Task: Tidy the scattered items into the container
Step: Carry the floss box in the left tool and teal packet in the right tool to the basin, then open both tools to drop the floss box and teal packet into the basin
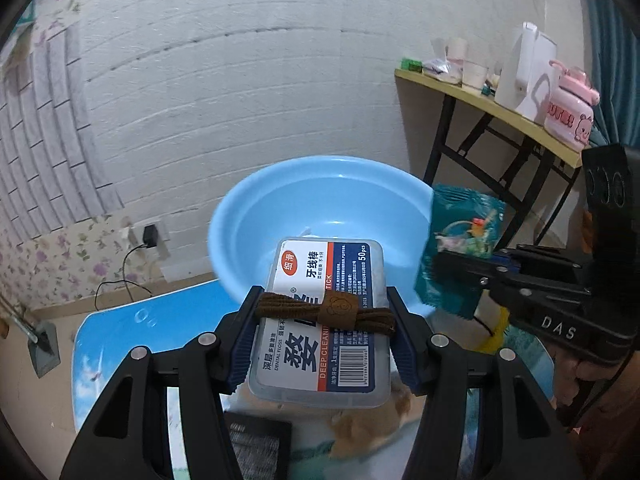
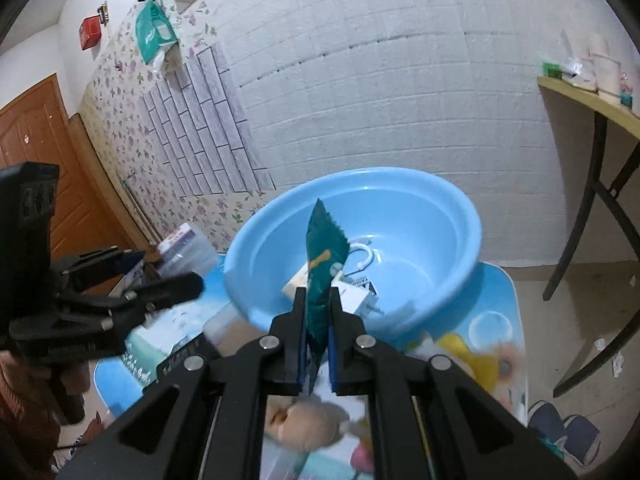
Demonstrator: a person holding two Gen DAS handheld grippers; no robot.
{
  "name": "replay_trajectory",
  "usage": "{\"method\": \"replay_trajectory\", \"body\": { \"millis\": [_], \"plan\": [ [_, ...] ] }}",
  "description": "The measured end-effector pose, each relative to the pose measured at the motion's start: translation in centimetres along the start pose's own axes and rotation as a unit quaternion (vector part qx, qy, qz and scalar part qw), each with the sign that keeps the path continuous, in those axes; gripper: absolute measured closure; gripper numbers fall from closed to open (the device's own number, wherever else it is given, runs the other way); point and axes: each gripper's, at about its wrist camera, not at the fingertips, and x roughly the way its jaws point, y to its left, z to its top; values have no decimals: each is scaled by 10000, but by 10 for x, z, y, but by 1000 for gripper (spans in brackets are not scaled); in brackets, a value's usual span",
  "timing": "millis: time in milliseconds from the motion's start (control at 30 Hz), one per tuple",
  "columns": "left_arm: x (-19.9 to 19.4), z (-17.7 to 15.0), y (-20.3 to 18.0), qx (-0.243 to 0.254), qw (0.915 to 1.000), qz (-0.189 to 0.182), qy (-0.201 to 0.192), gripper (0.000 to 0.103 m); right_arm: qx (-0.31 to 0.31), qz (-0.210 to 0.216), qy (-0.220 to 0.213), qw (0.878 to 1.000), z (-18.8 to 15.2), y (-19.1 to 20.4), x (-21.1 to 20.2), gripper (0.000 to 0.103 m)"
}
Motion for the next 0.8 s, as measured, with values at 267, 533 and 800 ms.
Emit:
{"method": "replay_trajectory", "body": {
  "millis": [267, 533, 800],
  "plan": [
    [33, 10, -8, 150, 9997, 20, 166, 45, -47, -68, 120, 9999, 6, -14, 23, 92],
    [47, 10, -17, 188, 9994, -90, 278, 44, 39, -51, 191, 9998, 4, -22, 24, 66],
    [44, 10, -15, 117, 9996, -2, 242, 33, 19, 56, 115, 9999, 2, -18, 12, 64]
  ]
}}
